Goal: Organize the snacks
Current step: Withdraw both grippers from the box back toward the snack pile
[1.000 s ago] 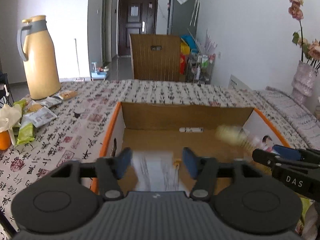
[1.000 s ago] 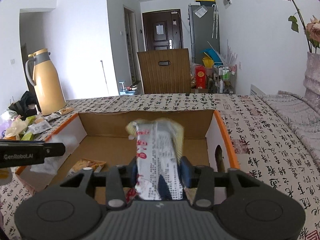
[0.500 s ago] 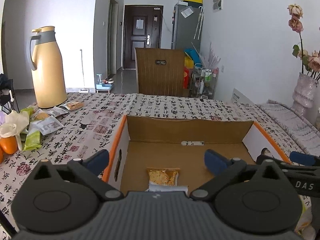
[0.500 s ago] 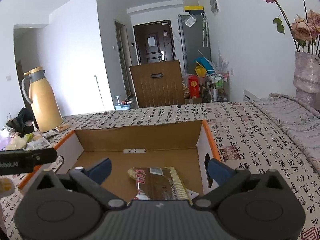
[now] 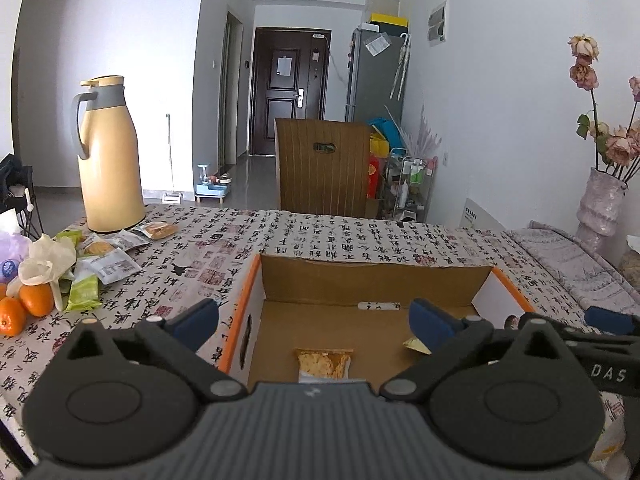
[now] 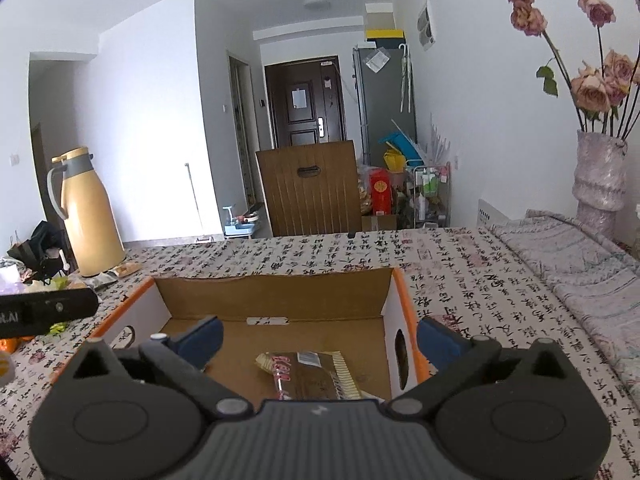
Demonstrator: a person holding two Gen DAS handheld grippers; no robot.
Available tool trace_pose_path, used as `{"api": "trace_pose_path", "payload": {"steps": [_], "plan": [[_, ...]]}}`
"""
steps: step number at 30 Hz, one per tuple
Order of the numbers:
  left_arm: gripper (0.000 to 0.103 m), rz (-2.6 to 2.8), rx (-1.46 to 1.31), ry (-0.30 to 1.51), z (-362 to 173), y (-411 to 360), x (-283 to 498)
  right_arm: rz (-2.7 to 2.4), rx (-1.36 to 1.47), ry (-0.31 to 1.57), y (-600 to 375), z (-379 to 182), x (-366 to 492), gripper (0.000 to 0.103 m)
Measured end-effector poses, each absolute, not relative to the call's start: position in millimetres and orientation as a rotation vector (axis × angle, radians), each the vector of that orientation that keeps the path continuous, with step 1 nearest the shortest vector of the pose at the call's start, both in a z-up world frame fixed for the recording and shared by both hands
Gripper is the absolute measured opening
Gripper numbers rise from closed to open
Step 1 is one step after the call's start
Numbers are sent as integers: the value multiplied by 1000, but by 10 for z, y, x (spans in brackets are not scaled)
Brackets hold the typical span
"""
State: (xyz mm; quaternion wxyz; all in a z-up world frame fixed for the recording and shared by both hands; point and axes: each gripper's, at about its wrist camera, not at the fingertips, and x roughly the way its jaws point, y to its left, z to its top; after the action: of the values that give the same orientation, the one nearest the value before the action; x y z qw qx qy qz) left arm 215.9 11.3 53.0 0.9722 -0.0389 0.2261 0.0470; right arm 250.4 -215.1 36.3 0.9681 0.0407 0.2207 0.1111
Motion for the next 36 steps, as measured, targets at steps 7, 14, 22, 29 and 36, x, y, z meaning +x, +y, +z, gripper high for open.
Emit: {"api": "trace_pose_path", "payload": {"steps": [7, 14, 22, 29, 36], "plan": [[103, 85, -73, 456, 542, 123, 1923, 216, 82, 435, -2210, 413, 2249, 103], [103, 92, -73, 456, 516, 173, 1674, 211, 79, 442, -2319, 389, 1933, 103], [103, 70, -58, 450, 444, 222, 1334, 181, 71, 452, -2415, 337, 1560, 103], [103, 61, -45, 487, 298, 241, 1176, 142, 70, 470, -2531, 251, 1291, 103], [103, 60, -38, 548, 66, 270, 1056, 124, 91, 502, -2606, 93, 1087, 103]]}}
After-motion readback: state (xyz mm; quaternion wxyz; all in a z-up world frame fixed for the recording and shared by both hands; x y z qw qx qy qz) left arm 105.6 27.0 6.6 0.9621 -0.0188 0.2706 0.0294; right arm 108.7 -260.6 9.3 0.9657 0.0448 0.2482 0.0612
